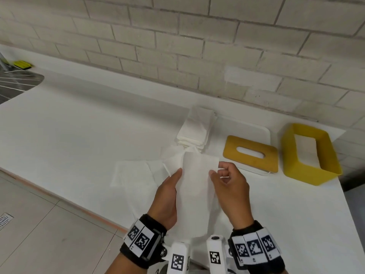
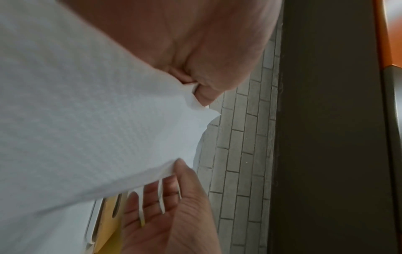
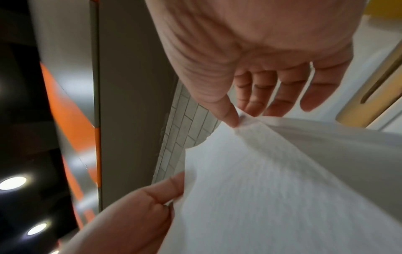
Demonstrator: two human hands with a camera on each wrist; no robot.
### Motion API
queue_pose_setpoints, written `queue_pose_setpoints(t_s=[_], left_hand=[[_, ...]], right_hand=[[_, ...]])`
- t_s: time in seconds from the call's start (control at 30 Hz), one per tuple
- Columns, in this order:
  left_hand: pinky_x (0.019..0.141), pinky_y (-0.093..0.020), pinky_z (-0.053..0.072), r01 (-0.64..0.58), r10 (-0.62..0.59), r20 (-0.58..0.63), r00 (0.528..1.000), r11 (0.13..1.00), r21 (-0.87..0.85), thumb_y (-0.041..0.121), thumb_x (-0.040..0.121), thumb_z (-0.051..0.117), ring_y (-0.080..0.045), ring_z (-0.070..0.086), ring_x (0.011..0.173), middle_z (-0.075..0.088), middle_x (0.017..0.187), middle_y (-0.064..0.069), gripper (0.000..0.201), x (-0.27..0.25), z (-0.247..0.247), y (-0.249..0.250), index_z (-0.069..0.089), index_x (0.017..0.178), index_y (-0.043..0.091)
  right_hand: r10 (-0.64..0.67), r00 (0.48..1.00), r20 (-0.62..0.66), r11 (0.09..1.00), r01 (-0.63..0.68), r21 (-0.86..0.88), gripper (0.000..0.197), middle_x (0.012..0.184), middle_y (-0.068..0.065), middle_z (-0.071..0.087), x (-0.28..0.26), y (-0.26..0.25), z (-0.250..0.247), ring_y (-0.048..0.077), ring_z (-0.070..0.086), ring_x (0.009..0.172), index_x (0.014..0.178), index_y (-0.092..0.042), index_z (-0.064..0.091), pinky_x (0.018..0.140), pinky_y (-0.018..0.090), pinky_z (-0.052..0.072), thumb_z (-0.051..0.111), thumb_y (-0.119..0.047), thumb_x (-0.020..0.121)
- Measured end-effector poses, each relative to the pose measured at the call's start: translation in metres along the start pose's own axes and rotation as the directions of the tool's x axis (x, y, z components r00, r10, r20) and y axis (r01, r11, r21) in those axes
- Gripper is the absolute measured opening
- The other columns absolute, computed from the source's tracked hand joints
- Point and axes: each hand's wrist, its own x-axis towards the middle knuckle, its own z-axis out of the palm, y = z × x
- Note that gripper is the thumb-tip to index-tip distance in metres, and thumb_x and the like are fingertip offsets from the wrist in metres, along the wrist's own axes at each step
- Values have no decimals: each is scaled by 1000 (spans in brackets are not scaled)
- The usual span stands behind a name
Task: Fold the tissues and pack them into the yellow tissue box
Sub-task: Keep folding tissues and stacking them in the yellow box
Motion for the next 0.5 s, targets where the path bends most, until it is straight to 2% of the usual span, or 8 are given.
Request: queue_pose_setpoints(t_s=[0.03,0.1,0.2,0.3,0.37,0.5], left_hand=[[90,-39,56,-16,16,-2,1000,1000,-1,29,107,47,-27,74,109,75,120,-14,37,0,2,0,69,127,6],[97,-39,53,-46,46,6,999,999,-10,24,108,47,-23,73,112,75,121,-11,34,2,5,-2,68,129,7],[97,-41,53,-58,58,29,998,998,-2,23,107,47,-22,73,112,75,123,-9,32,5,12,-1,66,130,11],[93,-37,56,-79,76,61,995,996,37,24,108,43,-21,71,115,74,125,-9,34,10,18,0,66,131,11],[91,-33,58,-90,84,84,993,993,75,24,108,42,-20,71,115,74,124,-8,35,12,24,0,67,129,11],[100,-38,54,-117,93,146,985,980,160,30,105,43,-26,68,121,74,125,-10,39,12,40,-5,68,128,10]], right_hand=[[-29,999,-28,999,30,34,10,88,-14,68,1,0,-3,-1,62,79,101,-30,65,69,11,44,70,-26,94],[-120,988,-94,989,128,77,11,84,-16,69,2,0,-10,-2,63,80,92,-30,66,72,7,46,69,-20,94],[-194,972,-131,960,215,178,10,83,-17,68,2,-2,-22,1,63,80,94,-26,66,74,8,47,65,-17,98],[-185,981,-55,934,193,301,8,79,-17,67,5,-3,-32,-1,59,72,95,-26,64,68,12,46,63,-18,99],[-168,985,-32,934,170,316,6,76,-15,67,8,-1,-35,0,56,68,96,-25,65,64,16,45,64,-21,99],[-174,984,-38,951,178,254,5,76,-11,69,12,-2,-35,1,58,65,97,-28,66,62,12,42,65,-23,98]])
